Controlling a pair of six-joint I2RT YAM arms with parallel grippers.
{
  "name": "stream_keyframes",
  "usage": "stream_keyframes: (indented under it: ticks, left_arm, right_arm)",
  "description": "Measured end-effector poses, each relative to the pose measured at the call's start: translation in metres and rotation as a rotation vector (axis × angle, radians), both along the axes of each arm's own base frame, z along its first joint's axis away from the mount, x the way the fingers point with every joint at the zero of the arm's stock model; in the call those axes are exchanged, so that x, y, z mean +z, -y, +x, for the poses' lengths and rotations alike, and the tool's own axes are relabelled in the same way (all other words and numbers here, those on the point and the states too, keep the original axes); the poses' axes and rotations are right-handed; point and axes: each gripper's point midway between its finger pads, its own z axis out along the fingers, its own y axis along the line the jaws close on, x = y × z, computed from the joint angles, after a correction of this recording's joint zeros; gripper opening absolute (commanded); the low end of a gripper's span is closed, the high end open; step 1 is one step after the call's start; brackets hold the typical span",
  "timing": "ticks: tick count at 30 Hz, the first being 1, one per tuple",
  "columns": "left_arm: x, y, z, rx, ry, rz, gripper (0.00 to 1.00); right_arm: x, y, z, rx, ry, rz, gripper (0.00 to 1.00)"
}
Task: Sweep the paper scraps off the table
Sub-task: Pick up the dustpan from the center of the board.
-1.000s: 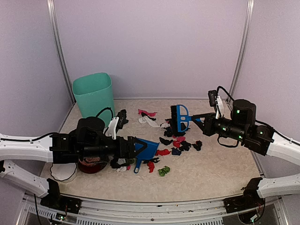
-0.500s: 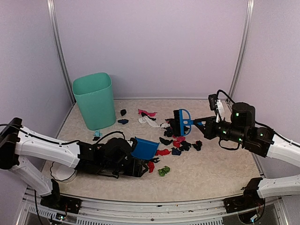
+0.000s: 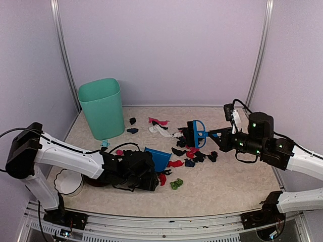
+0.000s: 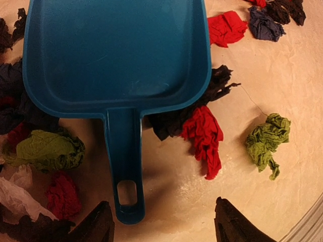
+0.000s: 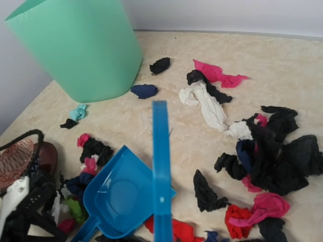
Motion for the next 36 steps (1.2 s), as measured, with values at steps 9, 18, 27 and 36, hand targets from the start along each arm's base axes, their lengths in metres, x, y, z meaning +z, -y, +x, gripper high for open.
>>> stream_keyframes:
  ticks: [9, 18, 27, 36]
  left_arm:
    - [-0.013, -0.006, 0.011, 0.025, 0.035, 0.101, 0.58]
    - [-0.026, -0.006, 0.020, 0.027, 0.066, 0.172, 0.43]
    - [-0.027, -0.007, 0.026, 0.045, 0.100, 0.206, 0.16]
    - [-0.026, -0.010, 0.026, 0.049, 0.146, 0.248, 0.00]
  right_arm:
    - [0.000, 0.000, 0.000, 0.000, 0.000, -0.001, 0.00]
    - [-0.001, 0.000, 0.000, 0.000, -0.001, -0.001, 0.00]
    - [-0.004, 0.001, -0.001, -0.001, -0.005, -0.004, 0.00]
    - [-0.004, 0.003, -0.002, -0.006, -0.003, 0.000, 0.00]
